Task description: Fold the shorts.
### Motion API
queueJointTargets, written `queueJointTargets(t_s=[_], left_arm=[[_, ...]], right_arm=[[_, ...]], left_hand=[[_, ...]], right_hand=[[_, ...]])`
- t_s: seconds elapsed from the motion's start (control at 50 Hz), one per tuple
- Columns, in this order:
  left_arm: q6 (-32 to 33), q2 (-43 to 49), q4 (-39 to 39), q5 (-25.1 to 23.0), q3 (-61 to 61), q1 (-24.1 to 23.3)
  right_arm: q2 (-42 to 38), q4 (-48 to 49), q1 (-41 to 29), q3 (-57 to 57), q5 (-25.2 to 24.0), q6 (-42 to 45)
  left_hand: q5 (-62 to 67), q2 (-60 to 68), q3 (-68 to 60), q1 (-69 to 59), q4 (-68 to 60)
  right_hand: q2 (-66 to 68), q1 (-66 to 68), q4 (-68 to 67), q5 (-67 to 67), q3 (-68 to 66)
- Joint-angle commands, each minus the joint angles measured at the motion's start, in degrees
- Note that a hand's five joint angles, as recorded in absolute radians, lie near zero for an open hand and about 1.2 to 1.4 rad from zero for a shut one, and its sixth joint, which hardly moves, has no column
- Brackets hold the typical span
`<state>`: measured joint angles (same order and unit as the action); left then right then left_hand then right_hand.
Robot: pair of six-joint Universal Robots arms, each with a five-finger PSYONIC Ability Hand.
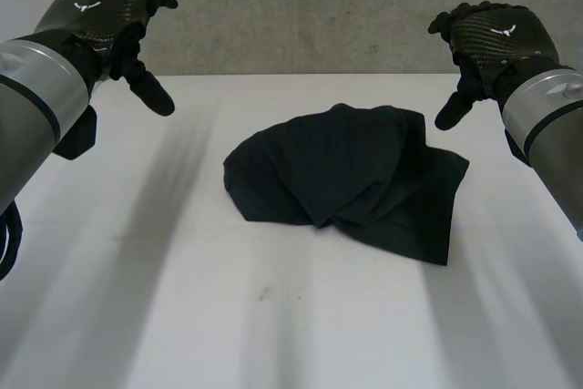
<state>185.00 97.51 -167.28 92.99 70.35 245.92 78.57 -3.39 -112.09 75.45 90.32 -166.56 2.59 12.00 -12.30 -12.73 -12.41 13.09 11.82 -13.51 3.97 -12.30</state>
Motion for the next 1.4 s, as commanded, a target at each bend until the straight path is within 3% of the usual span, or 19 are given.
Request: queueJointTargets(t_s=[0.02,0.2,0.3,0.42,0.48,0.5,0.54,0.56,0.64,0.68,0.74,0.78,0.88,1.04,1.26,1.32,1.34,1.36,1.4], left_arm=[[0.0,4.2,-1.9,-0.4,0.2,0.0],[3.4,19.2,-11.3,-2.5,-0.7,-0.1],[8.3,31.3,-18.2,-7.0,-4.5,-0.2],[8.8,40.8,-18.8,-9.1,-11.0,-1.1],[8.8,43.5,-18.8,-9.3,-12.7,-1.8],[8.8,44.3,-18.8,-9.2,-13.1,-2.0],[8.9,44.3,-19.0,-8.3,-13.2,-2.0],[8.8,44.2,-19.1,-7.7,-13.2,-1.8],[9.6,41.8,-19.5,-0.1,-13.4,-1.3],[10.7,37.7,-20.6,6.4,-13.4,-0.5],[12.7,30.4,-26.0,13.0,-12.4,3.1],[14.1,27.2,-29.3,13.6,-11.7,5.4],[16.8,22.0,-37.1,11.0,-9.6,7.3],[16.6,22.1,-39.2,1.2,-9.3,1.4],[16.1,33.5,-40.8,-10.0,-8.8,-17.8],[15.2,36.1,-39.8,-14.5,-7.0,-21.6],[15.1,36.3,-39.4,-15.6,-6.3,-22.2],[15.3,36.3,-38.6,-17.3,-4.8,-22.8],[15.5,35.9,-37.9,-18.1,-3.5,-22.8]], right_arm=[[-0.1,-1.0,0.2,1.7,-3.7,1.1],[0.7,2.3,7.0,19.5,-20.7,10.7],[0.7,7.6,9.4,27.8,-22.2,11.0],[0.6,14.5,9.9,34.7,-22.2,11.7],[0.6,15.7,10.0,35.6,-22.2,11.5],[0.5,16.0,10.0,35.9,-22.1,11.5],[0.5,16.1,10.3,36.3,-22.1,11.5],[0.6,16.2,10.6,36.6,-22.1,11.5],[0.6,16.3,10.5,36.7,-22.1,11.5],[0.7,16.3,10.5,36.7,-22.1,11.5],[0.7,16.3,10.3,36.5,-22.1,11.6],[0.7,16.3,10.3,36.4,-22.1,11.5],[0.7,16.2,10.2,36.5,-22.1,11.6],[0.7,16.2,10.2,36.9,-22.1,11.6],[1.5,16.2,10.9,37.0,-19.6,11.3],[2.3,16.4,11.1,36.9,-17.9,11.0],[2.6,16.5,11.2,36.9,-17.6,11.0],[3.1,16.7,11.4,36.8,-16.7,11.0],[3.7,17.0,12.1,36.9,-16.0,10.9]], left_hand=[[-2.4,-1.8,2.1,2.5,2.2],[-1.4,-0.8,1.1,1.5,1.2],[0.0,0.6,-0.3,0.2,-0.2],[0.8,1.4,-1.1,-0.7,-1.0],[15.1,15.6,-15.3,-14.9,-15.2],[35.3,35.9,-35.6,-35.1,-35.5],[64.4,65.0,-64.7,-64.3,-64.6],[67.4,68.0,-67.7,-67.2,-67.6],[67.4,68.0,-67.7,-67.3,-67.6],[67.4,68.0,-67.7,-67.3,-67.6],[67.4,68.0,-67.7,-67.3,-67.6],[67.4,68.0,-67.7,-67.3,-67.6],[67.4,68.0,-67.7,-67.3,-67.6],[67.4,68.0,-67.7,-67.3,-67.6],[67.4,68.0,-67.7,-67.3,-67.6],[50.5,51.1,-50.8,-50.4,-50.7],[43.8,44.4,-44.1,-43.6,-44.0],[28.1,28.6,-28.4,-27.9,-28.2],[18.5,19.1,-18.8,-18.4,-18.7]], right_hand=[[-3.1,-1.8,3.5,-4.0,2.3],[-3.1,-1.8,3.5,-4.0,2.3],[-3.1,-1.8,3.5,-4.0,2.3],[-3.1,-1.8,3.5,-4.0,2.3],[-3.1,-1.8,3.5,-4.0,2.3],[-3.1,-1.8,3.5,-4.0,2.3],[-3.1,-1.8,3.5,-4.0,2.3],[-3.1,-1.8,3.5,-4.0,2.3],[-3.1,-1.8,3.5,-4.0,2.3],[-3.1,-1.8,3.5,-4.0,2.3],[-3.1,-1.8,3.5,-4.0,2.3],[-3.1,-1.8,3.5,-4.0,2.3],[-3.1,-1.8,3.5,-4.0,2.3],[-3.1,-1.8,3.5,-4.0,2.3],[-3.1,-1.8,3.5,-4.0,2.3],[-3.1,-1.8,3.5,-4.0,2.3],[-3.1,-1.8,3.5,-4.0,2.3],[-3.1,-1.8,3.5,-4.0,2.3],[-3.1,-1.8,3.5,-4.0,2.3]])
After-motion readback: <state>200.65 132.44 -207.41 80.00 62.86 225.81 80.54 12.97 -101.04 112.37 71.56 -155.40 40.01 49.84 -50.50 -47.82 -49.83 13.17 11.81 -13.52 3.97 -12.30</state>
